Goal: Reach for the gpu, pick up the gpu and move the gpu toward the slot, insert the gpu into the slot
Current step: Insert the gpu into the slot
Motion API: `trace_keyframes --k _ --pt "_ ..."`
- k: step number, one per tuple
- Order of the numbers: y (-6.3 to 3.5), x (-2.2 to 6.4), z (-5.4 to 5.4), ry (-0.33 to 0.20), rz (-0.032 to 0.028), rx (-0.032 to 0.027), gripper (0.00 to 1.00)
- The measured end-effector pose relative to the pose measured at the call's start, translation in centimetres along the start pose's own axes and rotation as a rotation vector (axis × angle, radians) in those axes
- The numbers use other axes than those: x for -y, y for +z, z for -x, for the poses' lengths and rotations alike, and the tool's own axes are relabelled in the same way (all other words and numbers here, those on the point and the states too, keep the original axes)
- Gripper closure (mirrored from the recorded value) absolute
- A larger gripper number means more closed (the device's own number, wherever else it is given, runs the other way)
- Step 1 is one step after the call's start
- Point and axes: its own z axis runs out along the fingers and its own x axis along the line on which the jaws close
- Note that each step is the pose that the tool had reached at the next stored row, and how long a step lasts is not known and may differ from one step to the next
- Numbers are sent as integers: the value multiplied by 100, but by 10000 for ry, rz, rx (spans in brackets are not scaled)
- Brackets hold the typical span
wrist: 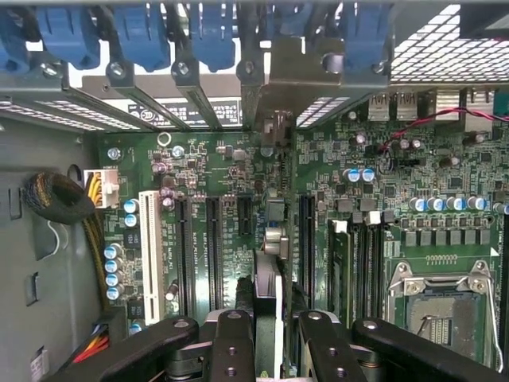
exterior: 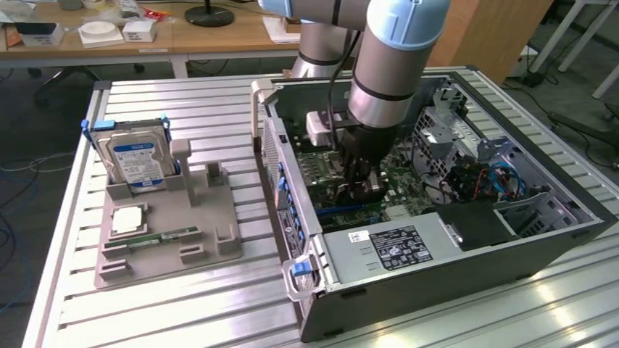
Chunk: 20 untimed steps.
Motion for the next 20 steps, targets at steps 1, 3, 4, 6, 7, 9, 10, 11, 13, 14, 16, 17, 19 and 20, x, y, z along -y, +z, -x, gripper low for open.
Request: trace_keyframes --k 1,3,4,6,7,9,10,11,13,14,16,17,19,20 --pt "0 -2 -1 1 0 -1 73" --pt "0 -6 -7 1 1 -2 73" --pt "0 -8 -11 1 1 -3 73" --pt "2 -14 -12 3 -1 -1 73" --pt "3 -19 -12 3 -2 1 73" --pt "4 -25 -13 1 -1 -1 73" --pt "4 -26 -13 -1 0 -2 73" --pt "5 -26 -14 -2 0 -2 73" --pt "7 -27 -14 0 1 -3 73" --pt "8 -28 -14 1 1 -3 73" --pt "10 -27 -13 2 1 -2 73" --pt "11 -26 -13 3 1 -2 73" --pt "14 -21 -11 1 0 1 73" --pt "15 -16 -10 0 -1 1 73"
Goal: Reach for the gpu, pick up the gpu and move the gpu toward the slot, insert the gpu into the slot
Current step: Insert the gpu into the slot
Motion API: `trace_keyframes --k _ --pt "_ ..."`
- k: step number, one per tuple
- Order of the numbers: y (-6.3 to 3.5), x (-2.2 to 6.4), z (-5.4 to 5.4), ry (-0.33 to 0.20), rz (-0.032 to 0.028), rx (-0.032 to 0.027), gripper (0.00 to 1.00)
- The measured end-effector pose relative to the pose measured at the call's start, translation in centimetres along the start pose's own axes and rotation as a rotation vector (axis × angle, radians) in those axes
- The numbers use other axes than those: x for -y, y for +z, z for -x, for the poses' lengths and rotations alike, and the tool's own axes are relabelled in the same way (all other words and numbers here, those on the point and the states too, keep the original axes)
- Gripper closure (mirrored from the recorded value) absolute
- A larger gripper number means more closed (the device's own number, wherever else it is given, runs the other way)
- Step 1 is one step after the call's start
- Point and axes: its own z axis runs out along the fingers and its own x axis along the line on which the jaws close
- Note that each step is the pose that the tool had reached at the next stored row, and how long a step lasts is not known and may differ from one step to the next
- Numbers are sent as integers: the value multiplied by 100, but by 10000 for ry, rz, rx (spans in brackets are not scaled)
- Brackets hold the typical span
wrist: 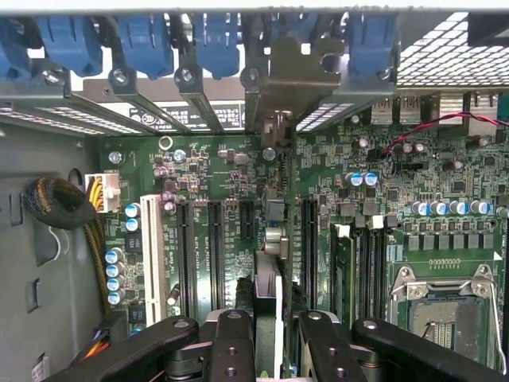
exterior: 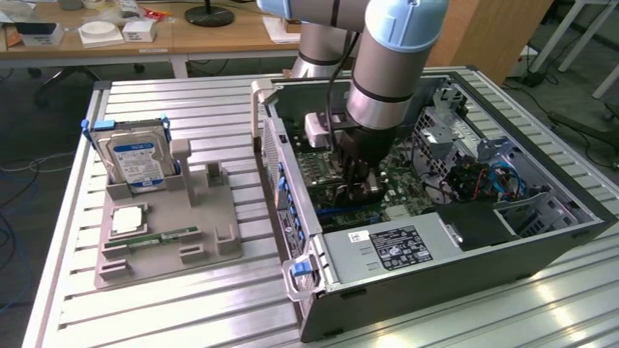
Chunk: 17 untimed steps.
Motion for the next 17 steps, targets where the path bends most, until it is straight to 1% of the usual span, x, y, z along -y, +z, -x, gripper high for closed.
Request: trace_keyframes --k 5,13,17 --pt "5 5 3 3 0 -2 73" --pt "27 -16 14 13 1 -4 73" --pt "53 -17 14 15 0 -3 73"
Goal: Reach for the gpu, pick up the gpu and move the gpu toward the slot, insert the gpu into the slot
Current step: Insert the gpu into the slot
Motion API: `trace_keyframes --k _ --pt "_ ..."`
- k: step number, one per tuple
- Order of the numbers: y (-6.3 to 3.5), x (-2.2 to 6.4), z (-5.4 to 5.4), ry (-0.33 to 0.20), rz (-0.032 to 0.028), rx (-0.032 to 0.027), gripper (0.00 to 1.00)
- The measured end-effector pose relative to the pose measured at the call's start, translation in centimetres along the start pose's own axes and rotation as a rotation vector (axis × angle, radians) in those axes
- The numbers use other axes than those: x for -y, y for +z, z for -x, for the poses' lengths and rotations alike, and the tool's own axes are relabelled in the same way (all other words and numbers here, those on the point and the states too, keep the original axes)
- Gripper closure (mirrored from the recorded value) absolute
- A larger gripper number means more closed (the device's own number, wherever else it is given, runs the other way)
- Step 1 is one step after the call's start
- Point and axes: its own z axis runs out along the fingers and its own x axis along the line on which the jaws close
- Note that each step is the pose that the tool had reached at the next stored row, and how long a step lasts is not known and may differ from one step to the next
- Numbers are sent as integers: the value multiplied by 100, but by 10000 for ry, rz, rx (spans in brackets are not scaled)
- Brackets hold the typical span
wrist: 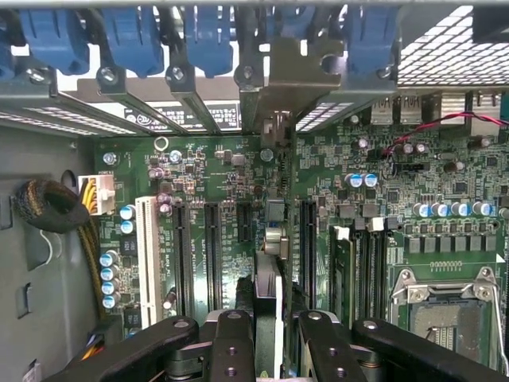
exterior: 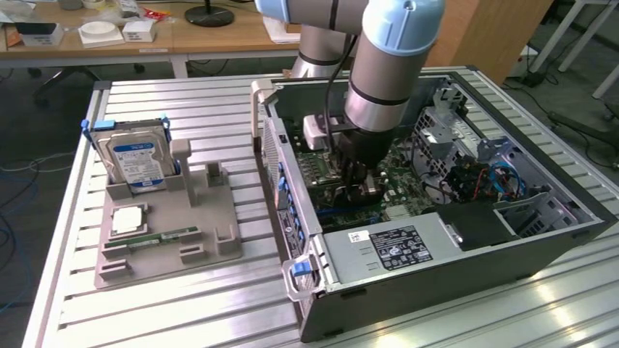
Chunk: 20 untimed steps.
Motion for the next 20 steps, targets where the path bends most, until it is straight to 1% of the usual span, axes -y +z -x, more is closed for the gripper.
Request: trace_keyframes --k 14,17,20 --pt "5 0 0 -1 1 2 73" --pt "-37 -1 1 -1 1 1 73" --pt "-39 -1 1 -3 1 1 73"
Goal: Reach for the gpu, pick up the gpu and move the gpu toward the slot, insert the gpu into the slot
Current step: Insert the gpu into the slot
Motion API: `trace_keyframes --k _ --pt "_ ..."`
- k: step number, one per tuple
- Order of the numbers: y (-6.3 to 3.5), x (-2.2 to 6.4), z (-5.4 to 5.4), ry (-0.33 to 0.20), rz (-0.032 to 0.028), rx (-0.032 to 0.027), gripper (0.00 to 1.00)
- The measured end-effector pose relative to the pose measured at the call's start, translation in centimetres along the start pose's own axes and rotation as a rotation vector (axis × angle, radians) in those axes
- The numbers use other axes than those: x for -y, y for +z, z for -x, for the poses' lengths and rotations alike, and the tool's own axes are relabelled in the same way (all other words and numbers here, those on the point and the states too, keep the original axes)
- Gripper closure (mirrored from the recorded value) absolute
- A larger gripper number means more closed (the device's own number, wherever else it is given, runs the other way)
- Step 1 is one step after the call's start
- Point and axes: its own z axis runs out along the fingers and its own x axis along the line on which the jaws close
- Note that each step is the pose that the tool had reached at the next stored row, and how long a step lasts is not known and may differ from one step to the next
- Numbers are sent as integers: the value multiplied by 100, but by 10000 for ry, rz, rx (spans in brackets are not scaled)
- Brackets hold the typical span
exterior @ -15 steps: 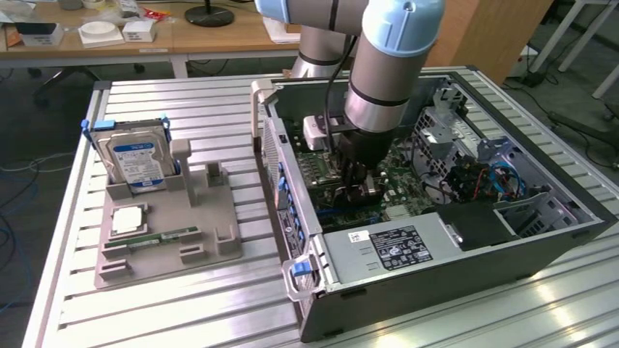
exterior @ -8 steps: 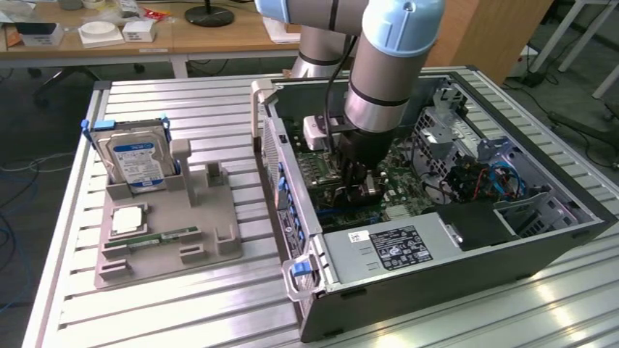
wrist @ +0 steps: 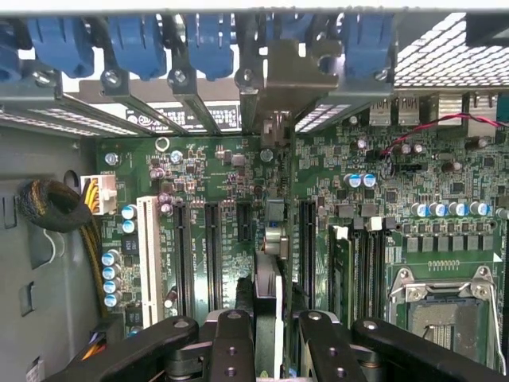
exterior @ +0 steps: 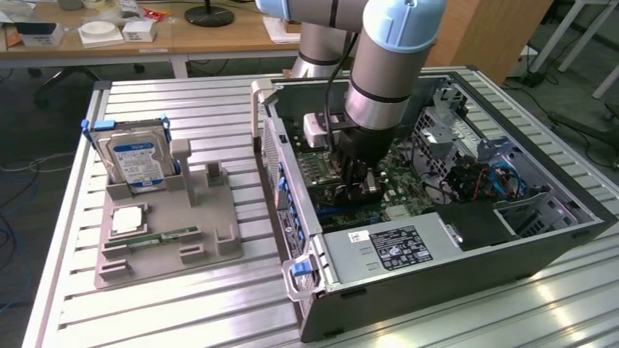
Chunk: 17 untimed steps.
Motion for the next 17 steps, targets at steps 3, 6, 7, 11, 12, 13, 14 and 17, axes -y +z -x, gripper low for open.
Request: trace_keyframes --k 3,6,7,11,12,13,14,17 --pt "0 0 0 0 0 0 73" --pt "0 0 0 -7 0 0 73" --pt "0 0 0 -26 0 0 73" --pt "0 0 1 -172 4 1 73" --pt "-1 0 2 -244 6 1 73" --pt "-1 0 2 -305 7 1 73" --pt "-1 0 2 -354 8 2 73" --pt "1 0 3 -512 11 5 73"
